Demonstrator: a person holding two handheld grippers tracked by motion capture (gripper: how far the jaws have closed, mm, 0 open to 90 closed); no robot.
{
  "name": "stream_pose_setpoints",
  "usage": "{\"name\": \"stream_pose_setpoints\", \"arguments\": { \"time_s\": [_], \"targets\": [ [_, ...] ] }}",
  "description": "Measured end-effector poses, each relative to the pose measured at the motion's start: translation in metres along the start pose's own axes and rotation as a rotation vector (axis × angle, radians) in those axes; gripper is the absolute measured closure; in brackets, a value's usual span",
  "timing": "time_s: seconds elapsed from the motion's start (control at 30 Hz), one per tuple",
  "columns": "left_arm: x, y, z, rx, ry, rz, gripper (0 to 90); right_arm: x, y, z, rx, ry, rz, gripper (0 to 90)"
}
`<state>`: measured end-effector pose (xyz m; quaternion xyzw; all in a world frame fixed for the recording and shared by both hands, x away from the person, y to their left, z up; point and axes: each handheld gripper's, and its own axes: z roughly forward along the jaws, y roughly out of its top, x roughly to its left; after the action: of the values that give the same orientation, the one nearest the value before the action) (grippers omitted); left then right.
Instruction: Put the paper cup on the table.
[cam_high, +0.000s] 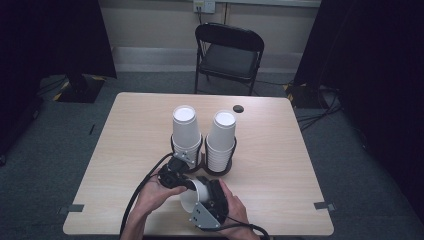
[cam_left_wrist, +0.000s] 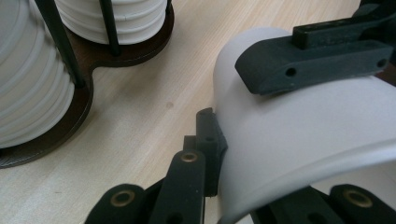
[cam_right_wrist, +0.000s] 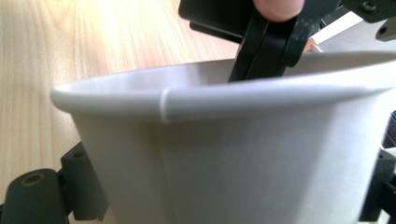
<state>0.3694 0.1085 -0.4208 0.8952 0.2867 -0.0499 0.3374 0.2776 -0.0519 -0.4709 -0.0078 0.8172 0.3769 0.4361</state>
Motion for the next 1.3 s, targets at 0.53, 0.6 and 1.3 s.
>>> {"name": "stream_pose_setpoints", "arguments": {
  "time_s": [0.53,0.6,1.3],
  "targets": [
    [0.004,-0.006,0.007,-0.042,-0.005,-0.052,85.8,0.000,0.002,0.001,-0.003,0.016,0.019,10.4],
    [0.003,-0.008,0.008,-0.049,-0.005,-0.054,85.8,0.000,0.000,0.001,-0.011,0.020,0.034,10.7],
    [-0.003,-0.021,-0.001,-0.281,0.053,-0.084,59.4,-0.008,-0.011,-0.008,-0.018,0.007,0.174,11.7]
  ]
}}
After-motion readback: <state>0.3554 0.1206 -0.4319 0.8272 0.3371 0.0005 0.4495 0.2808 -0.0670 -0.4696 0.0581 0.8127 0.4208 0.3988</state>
